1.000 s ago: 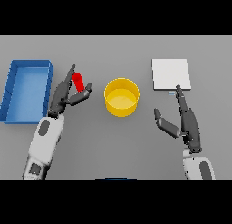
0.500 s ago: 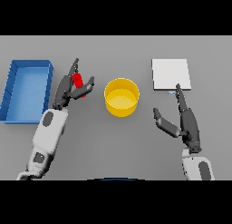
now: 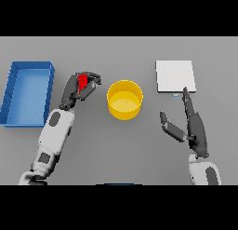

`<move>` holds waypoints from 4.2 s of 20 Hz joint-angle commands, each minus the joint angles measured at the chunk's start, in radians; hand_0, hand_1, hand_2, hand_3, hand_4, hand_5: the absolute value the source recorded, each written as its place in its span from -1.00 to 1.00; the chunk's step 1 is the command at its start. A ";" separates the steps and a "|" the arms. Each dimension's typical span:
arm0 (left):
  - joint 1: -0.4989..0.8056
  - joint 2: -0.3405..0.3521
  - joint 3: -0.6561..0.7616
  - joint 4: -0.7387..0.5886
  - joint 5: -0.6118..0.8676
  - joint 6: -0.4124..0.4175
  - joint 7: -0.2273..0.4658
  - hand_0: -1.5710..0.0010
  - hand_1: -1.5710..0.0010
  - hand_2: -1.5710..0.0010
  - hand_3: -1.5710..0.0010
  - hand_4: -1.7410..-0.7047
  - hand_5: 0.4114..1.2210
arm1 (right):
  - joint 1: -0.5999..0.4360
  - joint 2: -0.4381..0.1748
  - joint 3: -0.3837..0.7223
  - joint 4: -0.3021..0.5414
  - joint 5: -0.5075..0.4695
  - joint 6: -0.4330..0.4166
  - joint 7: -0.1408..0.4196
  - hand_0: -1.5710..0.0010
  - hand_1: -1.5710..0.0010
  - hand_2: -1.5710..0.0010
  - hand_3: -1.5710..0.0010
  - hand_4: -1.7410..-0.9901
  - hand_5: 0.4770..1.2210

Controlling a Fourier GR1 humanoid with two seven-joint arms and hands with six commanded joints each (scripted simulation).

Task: Pick up the red beaker and tilt it to pour out 1 green nut into yellow bowl. Pick up the yellow bowl and place it on the metallic measuring scale.

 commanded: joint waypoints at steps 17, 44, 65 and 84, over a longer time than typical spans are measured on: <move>-0.031 0.095 -0.197 -0.255 -0.101 0.008 0.226 -0.99 -0.99 -0.99 -0.99 -0.98 0.76 | 0.002 -0.007 0.013 -0.007 0.035 -0.009 -0.007 1.00 1.00 1.00 1.00 0.29 -0.48; -0.442 0.309 -0.885 -0.096 -0.727 -0.292 0.308 -1.00 -1.00 -1.00 -0.81 -0.96 0.99 | 0.012 0.037 0.005 -0.014 -0.026 0.001 0.002 1.00 1.00 1.00 1.00 0.19 -0.51; -0.712 0.256 -1.304 0.046 -0.975 -0.405 0.157 -1.00 -1.00 -1.00 -1.00 -0.99 1.00 | 0.011 0.037 0.011 0.026 0.032 -0.038 -0.009 1.00 1.00 1.00 1.00 0.42 -0.69; -1.029 0.445 -0.895 0.460 -0.577 -0.278 0.232 -1.00 -1.00 -0.98 -0.74 -0.98 1.00 | -0.028 0.037 0.005 0.027 -0.008 -0.012 -0.003 1.00 1.00 1.00 1.00 0.42 -0.69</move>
